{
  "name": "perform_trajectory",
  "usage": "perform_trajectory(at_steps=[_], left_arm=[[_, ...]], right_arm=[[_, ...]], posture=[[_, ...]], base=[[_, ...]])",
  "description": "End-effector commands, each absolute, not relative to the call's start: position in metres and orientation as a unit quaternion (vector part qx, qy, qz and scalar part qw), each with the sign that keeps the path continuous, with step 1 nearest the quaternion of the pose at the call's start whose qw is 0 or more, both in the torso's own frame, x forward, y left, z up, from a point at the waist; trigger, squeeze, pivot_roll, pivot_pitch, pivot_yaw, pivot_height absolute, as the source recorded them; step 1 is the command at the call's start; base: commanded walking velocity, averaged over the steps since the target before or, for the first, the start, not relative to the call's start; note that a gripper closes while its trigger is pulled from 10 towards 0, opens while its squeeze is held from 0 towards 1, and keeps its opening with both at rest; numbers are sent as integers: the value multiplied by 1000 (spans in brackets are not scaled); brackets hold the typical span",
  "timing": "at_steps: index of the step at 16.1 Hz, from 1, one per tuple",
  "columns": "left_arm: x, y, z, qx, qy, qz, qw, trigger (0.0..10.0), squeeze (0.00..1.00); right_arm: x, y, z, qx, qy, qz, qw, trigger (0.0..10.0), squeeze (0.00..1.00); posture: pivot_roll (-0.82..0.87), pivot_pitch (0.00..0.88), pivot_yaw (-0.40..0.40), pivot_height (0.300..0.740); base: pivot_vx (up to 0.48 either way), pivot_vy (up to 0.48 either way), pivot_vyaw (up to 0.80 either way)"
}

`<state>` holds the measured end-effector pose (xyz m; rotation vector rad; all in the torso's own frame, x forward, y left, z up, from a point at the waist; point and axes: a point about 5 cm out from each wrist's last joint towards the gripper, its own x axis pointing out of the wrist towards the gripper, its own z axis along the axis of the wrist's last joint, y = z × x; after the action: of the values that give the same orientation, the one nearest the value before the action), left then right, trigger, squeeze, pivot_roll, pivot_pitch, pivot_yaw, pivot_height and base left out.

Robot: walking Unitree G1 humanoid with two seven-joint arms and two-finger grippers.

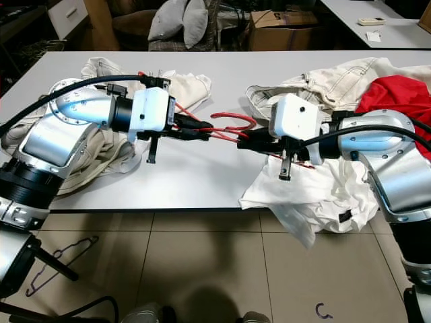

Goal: Hang hanger

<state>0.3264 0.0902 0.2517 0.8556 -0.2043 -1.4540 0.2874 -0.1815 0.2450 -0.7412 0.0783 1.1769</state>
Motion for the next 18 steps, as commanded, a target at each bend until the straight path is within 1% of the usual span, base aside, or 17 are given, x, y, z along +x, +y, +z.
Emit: perform_trajectory(at_steps=[1,6,7,8,9,10,11,12,14,15,16,17,18], left_arm=[[323,85,265,379,-112,-648,651,0,0],[324,88,266,374,-103,-647,656,0,0],[325,88,266,374,-103,-647,657,0,0],[324,87,267,373,-104,-647,656,0,0],[324,86,267,373,-107,-648,656,0,0],[324,86,267,372,-108,-648,655,0,0],[324,85,268,373,-110,-649,654,0,0],[323,85,269,373,-112,-650,652,0,0],[323,84,269,374,-114,-650,651,0,0],[323,84,269,375,-114,-650,651,0,0],[322,84,269,375,-115,-649,651,0,0],[322,84,269,375,-115,-649,652,0,0],[322,84,269,374,-116,-649,652,0,0]], right_arm=[[290,-180,248,-348,35,542,764,0,0],[291,-180,248,-349,31,538,767,0,0],[291,-179,248,-342,27,536,772,10000,0],[290,-177,248,-331,29,543,771,10000,894],[291,-176,247,-333,31,540,772,10000,1000],[291,-176,246,-337,33,537,773,10000,1000],[293,-176,245,-346,33,530,774,10000,863],[294,-177,244,-351,37,523,776,10000,0],[294,-177,243,-351,38,522,777,10000,0],[294,-178,243,-349,41,523,776,8902,0],[294,-178,243,-347,42,524,777,7098,0],[295,-178,243,-345,40,524,778,3176,0],[295,-177,244,-343,37,523,779,1333,0]], posture=[[-161,0,43,740],[-165,0,49,740],[-165,0,49,740],[-165,0,49,740],[-165,0,49,740],[-165,0,49,740],[-165,0,49,740],[-165,0,48,740],[-164,0,46,740],[-164,0,44,740],[-164,0,43,740],[-164,0,42,740],[-163,0,41,740]], base=[[0,0,0],[0,0,0],[0,0,0],[0,0,0],[0,0,0],[0,0,0],[0,0,0],[0,0,0],[0,0,0],[0,0,0],[0,0,0],[0,0,0],[0,0,0]])
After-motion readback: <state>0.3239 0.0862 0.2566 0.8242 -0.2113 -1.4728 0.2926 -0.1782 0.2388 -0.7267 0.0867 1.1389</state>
